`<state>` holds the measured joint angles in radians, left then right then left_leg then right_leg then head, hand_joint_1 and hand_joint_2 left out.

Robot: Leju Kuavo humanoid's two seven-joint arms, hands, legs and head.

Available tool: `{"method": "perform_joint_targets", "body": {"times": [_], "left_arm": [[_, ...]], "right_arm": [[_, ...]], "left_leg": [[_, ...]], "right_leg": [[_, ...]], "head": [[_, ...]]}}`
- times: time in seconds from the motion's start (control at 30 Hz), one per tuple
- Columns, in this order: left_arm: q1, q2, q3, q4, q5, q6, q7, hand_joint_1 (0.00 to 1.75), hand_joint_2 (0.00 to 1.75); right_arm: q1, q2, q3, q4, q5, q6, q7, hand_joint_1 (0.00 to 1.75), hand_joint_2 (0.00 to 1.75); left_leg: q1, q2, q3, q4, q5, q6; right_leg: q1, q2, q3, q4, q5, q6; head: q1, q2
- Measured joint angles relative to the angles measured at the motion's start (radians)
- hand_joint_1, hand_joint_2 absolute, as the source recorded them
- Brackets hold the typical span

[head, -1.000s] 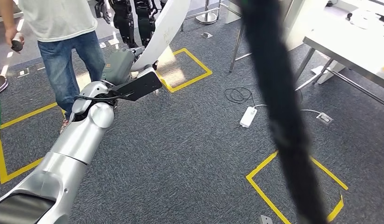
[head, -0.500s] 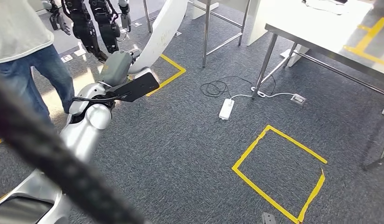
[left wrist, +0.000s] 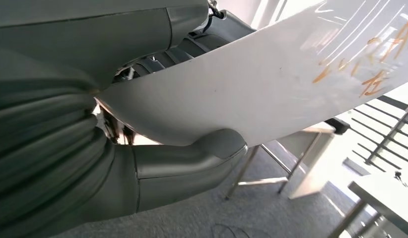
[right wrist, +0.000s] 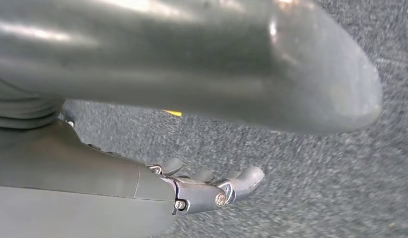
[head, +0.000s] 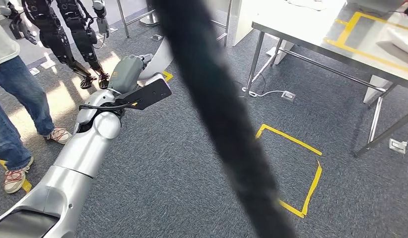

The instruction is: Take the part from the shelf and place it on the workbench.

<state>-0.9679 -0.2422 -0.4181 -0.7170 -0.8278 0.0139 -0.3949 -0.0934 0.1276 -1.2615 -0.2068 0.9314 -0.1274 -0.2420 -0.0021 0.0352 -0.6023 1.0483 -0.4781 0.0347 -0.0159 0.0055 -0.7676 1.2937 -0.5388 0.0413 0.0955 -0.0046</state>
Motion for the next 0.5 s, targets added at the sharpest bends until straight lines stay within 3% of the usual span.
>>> {"method": "perform_joint_targets", "body": {"times": [0.03,0.13,0.2,0.27,0.33,0.4,0.43,0.47,0.5], "left_arm": [[0.002,0.0,0.0,0.0,0.0,0.0,0.0,1.75,1.75],[0.002,0.0,0.0,-0.003,0.0,-0.001,-0.001,1.75,1.75],[0.002,0.001,0.0,-0.005,0.0,-0.001,-0.002,1.75,1.75],[0.002,0.0,0.0,-0.006,0.0,-0.001,-0.002,1.75,1.75],[0.0,0.0,0.001,-0.009,0.0,-0.001,-0.002,1.75,1.75],[0.002,0.005,0.001,-0.009,0.0,-0.001,-0.003,1.75,1.75],[0.005,0.009,0.001,-0.008,0.0,-0.001,-0.002,1.75,1.75],[0.009,0.012,0.001,-0.006,0.0,-0.001,-0.002,1.75,1.75],[0.012,0.014,0.001,-0.005,0.0,-0.001,-0.001,1.75,1.75]], "right_arm": [[0.001,0.0,0.0,0.0,0.0,0.001,0.0,0.0,0.0],[0.0,0.0,0.0,0.0,0.001,0.006,0.0,0.0,0.0],[-0.002,-0.001,0.0,0.0,0.001,0.008,0.0,0.0,0.0],[0.0,-0.001,0.0,0.0,0.001,0.009,0.0,0.0,0.0],[0.002,-0.002,0.0,0.0,0.001,0.01,0.0,0.0,0.0],[-0.001,-0.002,0.0,0.0,0.002,0.012,0.0,0.0,0.0],[-0.003,-0.002,0.0,0.0,0.002,0.012,0.0,0.0,0.0],[-0.004,-0.002,0.0,0.0,0.003,0.013,0.0,0.0,0.0],[-0.003,-0.002,0.0,0.0,0.003,0.013,0.0,0.0,0.0]], "left_leg": [[-0.002,0.011,0.001,0.0,-0.001,0.001],[-0.008,0.041,0.004,0.0,-0.005,-0.003],[-0.01,0.057,0.007,-0.003,-0.007,-0.012],[-0.009,0.069,0.012,-0.005,-0.011,-0.024],[-0.007,0.037,-0.002,0.033,-0.039,-0.035],[-0.003,-0.012,-0.055,0.15,-0.097,-0.043],[-0.001,-0.024,-0.087,0.214,-0.121,-0.046],[0.001,-0.029,-0.11,0.259,-0.131,-0.048],[0.003,-0.031,-0.117,0.266,-0.12,-0.049]], "right_leg": [[0.002,-0.004,0.025,-0.044,0.025,-0.004],[0.017,-0.059,0.128,-0.232,0.089,-0.024],[0.025,-0.07,0.14,-0.262,0.092,-0.035],[0.023,-0.049,0.142,-0.272,0.098,-0.044],[0.014,-0.031,0.149,-0.282,0.105,-0.054],[0.009,-0.01,0.152,-0.284,0.107,-0.059],[0.009,0.003,0.151,-0.284,0.108,-0.061],[0.008,0.017,0.151,-0.284,0.108,-0.061],[0.008,0.032,0.151,-0.283,0.108,-0.06]], "head": [[0.0,0.0],[0.0,0.0],[-0.001,0.0],[-0.001,0.0],[-0.003,0.0],[-0.006,0.0],[-0.006,0.0],[-0.006,0.0],[-0.006,0.0]]}}
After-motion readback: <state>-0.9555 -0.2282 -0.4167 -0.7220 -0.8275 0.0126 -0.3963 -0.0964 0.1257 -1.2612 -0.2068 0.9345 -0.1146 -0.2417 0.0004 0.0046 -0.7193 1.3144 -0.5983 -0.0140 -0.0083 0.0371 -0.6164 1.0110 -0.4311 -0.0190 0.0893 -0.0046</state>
